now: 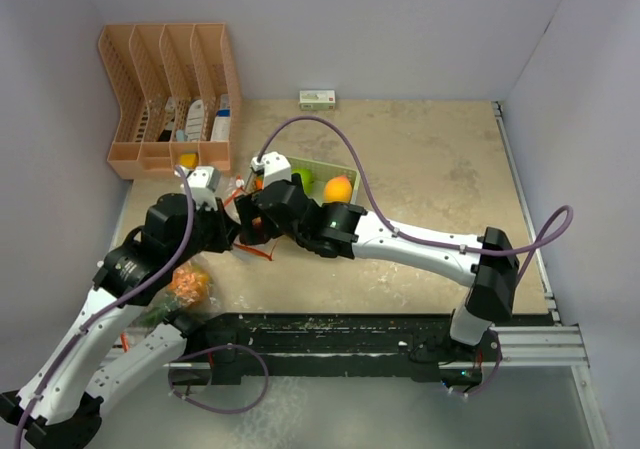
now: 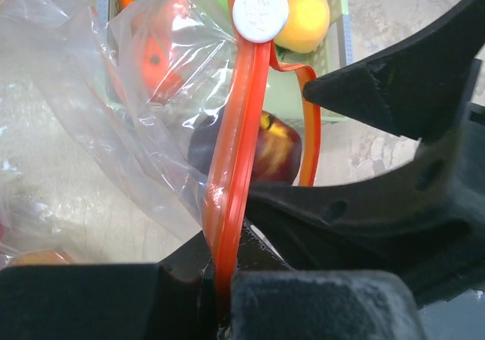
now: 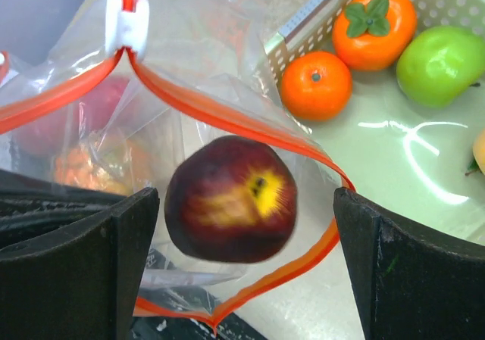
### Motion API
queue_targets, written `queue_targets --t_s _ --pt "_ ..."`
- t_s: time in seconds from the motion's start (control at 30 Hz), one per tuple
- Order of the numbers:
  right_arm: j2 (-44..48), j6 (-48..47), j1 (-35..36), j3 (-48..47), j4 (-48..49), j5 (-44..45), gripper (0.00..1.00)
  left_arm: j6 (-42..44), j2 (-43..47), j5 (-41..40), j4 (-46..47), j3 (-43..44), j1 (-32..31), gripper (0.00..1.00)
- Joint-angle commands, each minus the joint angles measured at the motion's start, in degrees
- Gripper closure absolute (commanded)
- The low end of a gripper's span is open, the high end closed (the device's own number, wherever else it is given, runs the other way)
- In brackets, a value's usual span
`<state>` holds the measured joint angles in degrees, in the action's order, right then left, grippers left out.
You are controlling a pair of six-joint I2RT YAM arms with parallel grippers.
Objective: Place the food in the zip-top bag and seal the zipper
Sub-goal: Place the fake fruit in the zipper food storage bag.
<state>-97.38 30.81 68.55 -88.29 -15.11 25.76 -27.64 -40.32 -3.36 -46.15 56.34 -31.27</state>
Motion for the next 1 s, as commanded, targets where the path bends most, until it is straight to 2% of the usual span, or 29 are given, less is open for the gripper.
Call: queue_targets --t_s 0.0,0.23,0.37,0.6,0.8,0.9,0.93,0.97 --pt "3.3 -0.4 1.5 -2.5 -1.5 -5.1 0.0 -2.9 0.5 0.4 4.0 -1.9 -0.2 1.0" --pt "9.6 0.6 1.7 4.0 -0.5 -5.1 0.0 -4.5 1.1 0.6 4.1 -4.8 -0.2 1.0" --pt "12.4 2.0 1.7 7.2 -2.1 -5.4 0.09 -4.8 1.1 0.6 4.2 -4.7 -0.2 1.0" --pt "11.0 5.3 1.6 11.8 0.1 -7.3 0.22 -4.7 1.0 0.6 2.9 -1.7 -0.2 1.0" --pt "6.8 4.8 1.5 11.6 4.8 -6.0 0.26 -5.0 2.2 0.8 1.2 1.2 -0.2 1.0" --pt "4.1 4.2 1.5 9.4 5.2 -4.7 0.41 -5.0 2.8 0.8 -0.1 2.4 -0.2 1.0" --pt "3.1 4.0 1.4 8.6 4.8 -4.1 0.48 -4.9 3.1 0.7 -0.7 2.7 -0.2 1.0" --pt "2.4 3.7 1.3 7.6 4.3 -3.2 0.61 -4.8 3.3 0.6 -1.3 3.1 -0.2 1.0"
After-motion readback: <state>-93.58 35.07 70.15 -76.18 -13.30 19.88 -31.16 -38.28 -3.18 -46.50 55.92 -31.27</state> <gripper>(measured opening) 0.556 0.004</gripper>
